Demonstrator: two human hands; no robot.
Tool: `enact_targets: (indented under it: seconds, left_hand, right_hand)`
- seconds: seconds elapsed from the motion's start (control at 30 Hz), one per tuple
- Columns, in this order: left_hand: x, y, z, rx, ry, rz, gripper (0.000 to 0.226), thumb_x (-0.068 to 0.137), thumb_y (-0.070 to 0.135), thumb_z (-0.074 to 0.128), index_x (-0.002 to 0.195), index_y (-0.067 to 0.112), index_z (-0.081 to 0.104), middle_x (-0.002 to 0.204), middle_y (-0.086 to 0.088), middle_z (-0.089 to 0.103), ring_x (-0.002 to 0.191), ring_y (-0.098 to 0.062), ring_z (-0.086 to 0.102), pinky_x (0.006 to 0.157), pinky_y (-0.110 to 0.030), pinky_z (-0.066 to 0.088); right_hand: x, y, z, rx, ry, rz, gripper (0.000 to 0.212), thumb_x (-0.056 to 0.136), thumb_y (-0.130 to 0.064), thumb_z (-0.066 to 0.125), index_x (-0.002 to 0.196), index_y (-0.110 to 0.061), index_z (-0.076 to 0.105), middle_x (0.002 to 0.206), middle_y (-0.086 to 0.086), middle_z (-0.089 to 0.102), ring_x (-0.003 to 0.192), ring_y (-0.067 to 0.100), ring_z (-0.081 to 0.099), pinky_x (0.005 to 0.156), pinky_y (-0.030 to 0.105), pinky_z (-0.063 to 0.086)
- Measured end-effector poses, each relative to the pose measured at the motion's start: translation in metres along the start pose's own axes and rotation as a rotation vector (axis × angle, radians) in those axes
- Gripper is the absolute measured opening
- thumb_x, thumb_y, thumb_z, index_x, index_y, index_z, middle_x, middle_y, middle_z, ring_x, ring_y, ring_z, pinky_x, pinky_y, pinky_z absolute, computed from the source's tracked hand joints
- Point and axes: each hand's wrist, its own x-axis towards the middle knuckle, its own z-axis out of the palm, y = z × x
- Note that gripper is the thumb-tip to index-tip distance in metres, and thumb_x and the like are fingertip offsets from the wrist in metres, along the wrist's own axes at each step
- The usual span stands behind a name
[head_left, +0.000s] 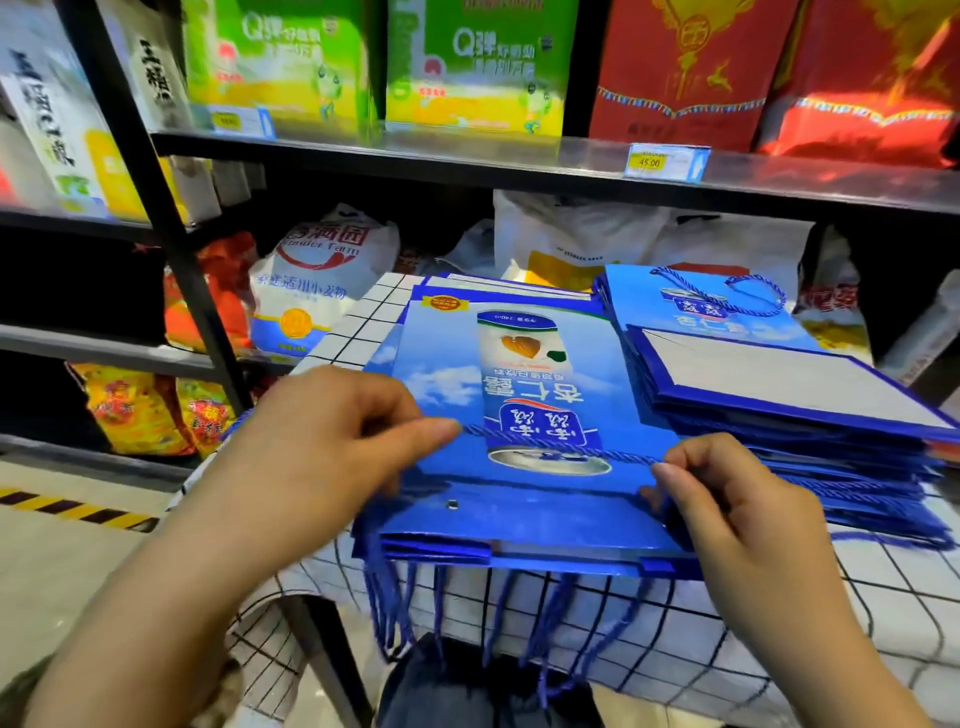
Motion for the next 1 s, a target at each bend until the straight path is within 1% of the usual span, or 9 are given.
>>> enact_targets:
  seconds: [0.07,0.17,0.23,0.3,0.43,0.63,0.77,0.87,1.0]
  left_hand:
    - [0.004,-0.008,-0.007,0.027,0.014,-0.056,0.036,0.074,0.04,0.065,0.05,0.015,0.058,0.037,0.003,0.052,0.033,-0.006,0.042,0.037,-0.013,0.032]
    - [0.007,-0.015,-0.005,-0.177,0.019,-0.095,0.022,0.083,0.029,0.06,0.065,0.016,0.065,0.035,0.002,0.042,0.029,-0.005,0.032,0.033,-0.015,0.028]
    - [0.009,-0.011,0.0,-0.339,0.045,-0.091,0.013,0.088,0.022,0.055,0.081,0.021,0.065,0.037,0.003,0.04,0.03,-0.004,0.029,0.038,-0.019,0.03]
    - [0.014,-0.002,0.006,-0.467,0.07,-0.073,0.013,0.091,0.019,0.051,0.086,0.022,0.063,0.039,0.005,0.041,0.031,-0.006,0.029,0.036,-0.016,0.027]
    - [0.03,0.024,0.012,-0.562,0.113,-0.013,0.014,0.092,0.014,0.05,0.081,0.018,0.056,0.043,0.005,0.043,0.028,-0.007,0.029,0.031,-0.012,0.023]
    - [0.041,0.038,0.02,-0.541,0.147,0.054,0.021,0.091,0.01,0.05,0.074,0.022,0.053,0.047,0.0,0.042,0.03,-0.008,0.031,0.033,-0.012,0.027]
    - [0.039,0.034,0.02,-0.455,0.202,0.125,0.011,0.09,0.015,0.054,0.085,0.025,0.053,0.057,-0.001,0.05,0.038,-0.01,0.048,0.038,-0.018,0.036]
    - [0.026,0.017,0.01,-0.179,0.231,0.206,0.004,0.084,0.037,0.052,0.087,0.036,0.053,0.072,0.009,0.06,0.065,-0.01,0.062,0.059,-0.03,0.05]
    - [-0.014,-0.001,-0.002,0.147,0.067,0.229,0.03,0.072,0.059,0.04,0.09,0.039,0.055,0.078,0.018,0.063,0.074,0.0,0.058,0.065,-0.034,0.051]
  right_hand:
    - [0.001,-0.002,0.0,-0.033,-0.004,-0.002,0.008,0.083,-0.031,0.056,0.08,-0.037,0.051,0.068,-0.017,0.066,0.066,0.009,0.061,0.057,0.025,0.044]
    - [-0.001,-0.009,0.002,-0.147,0.105,-0.052,0.016,0.083,-0.03,0.063,0.08,-0.033,0.047,0.07,-0.014,0.061,0.066,0.008,0.058,0.057,0.032,0.045]
    - [-0.001,-0.024,0.001,-0.162,0.165,-0.158,0.015,0.08,-0.036,0.063,0.079,-0.031,0.049,0.071,-0.013,0.055,0.066,0.003,0.053,0.058,0.019,0.04]
    - [0.0,-0.046,0.003,-0.019,0.004,-0.191,0.021,0.076,-0.047,0.053,0.068,-0.028,0.056,0.06,-0.009,0.056,0.061,0.0,0.051,0.054,0.008,0.035]
    - [0.006,-0.082,0.022,0.227,-0.492,-0.128,0.032,0.071,-0.057,0.056,0.078,-0.028,0.066,0.059,-0.006,0.058,0.05,0.002,0.045,0.051,0.016,0.036]
    - [0.018,-0.098,0.041,0.403,-0.556,-0.049,0.022,0.07,-0.035,0.072,0.058,-0.019,0.063,0.055,0.005,0.056,0.049,0.004,0.041,0.053,0.023,0.034]
    - [0.026,-0.092,0.041,0.457,-0.488,-0.017,0.027,0.076,-0.011,0.069,0.052,-0.02,0.06,0.046,-0.007,0.052,0.046,0.003,0.043,0.05,0.014,0.035]
    - [0.034,-0.08,0.032,0.457,-0.436,0.051,0.019,0.074,-0.013,0.072,0.058,-0.015,0.063,0.049,-0.003,0.058,0.045,0.004,0.048,0.046,0.012,0.037]
    - [0.033,-0.067,0.036,0.345,-0.47,0.037,0.024,0.082,-0.02,0.065,0.061,-0.008,0.06,0.064,0.012,0.066,0.055,0.025,0.055,0.055,0.027,0.045]
